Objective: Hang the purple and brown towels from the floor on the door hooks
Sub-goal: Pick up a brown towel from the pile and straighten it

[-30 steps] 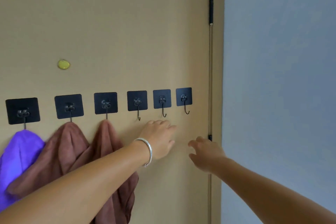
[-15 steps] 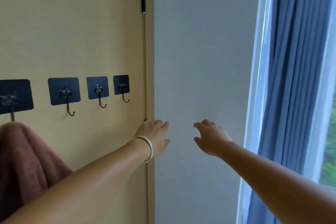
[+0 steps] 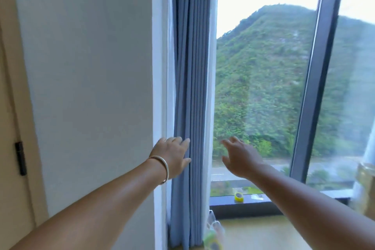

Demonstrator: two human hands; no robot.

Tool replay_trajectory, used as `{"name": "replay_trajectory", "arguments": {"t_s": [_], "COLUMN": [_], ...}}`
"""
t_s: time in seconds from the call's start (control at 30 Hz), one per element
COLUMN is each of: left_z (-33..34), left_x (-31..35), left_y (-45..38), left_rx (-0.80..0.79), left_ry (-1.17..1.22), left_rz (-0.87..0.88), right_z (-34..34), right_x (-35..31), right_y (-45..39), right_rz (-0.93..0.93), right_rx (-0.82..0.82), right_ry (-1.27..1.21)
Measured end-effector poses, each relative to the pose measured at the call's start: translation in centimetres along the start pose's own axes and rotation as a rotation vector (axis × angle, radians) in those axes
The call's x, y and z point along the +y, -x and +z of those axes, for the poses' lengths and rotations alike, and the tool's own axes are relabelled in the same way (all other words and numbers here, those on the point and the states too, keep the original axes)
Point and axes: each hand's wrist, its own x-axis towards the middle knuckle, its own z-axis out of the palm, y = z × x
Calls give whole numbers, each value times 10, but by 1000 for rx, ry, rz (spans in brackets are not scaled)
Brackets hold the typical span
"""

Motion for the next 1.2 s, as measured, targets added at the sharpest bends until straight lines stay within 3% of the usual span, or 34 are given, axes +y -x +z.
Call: {"name": "replay_trajectory", "arguments": {"t_s": [0.6,0.93,1.2], "left_z": [-34,-86,-114], "left_x": [406,625,746], "left_y": [-134,-136,-129], "left_rx": [78,177,217], "left_ry": [269,379,419], "left_rz": [569,838,1014], "right_z": [-99,-198,-239], "right_x": [345,437,473], "right_y": [259,445,537], "right_rz": [701,1073,1298], "right_rx": [-84,-112,-177], "right_ry": [270,419,452]}}
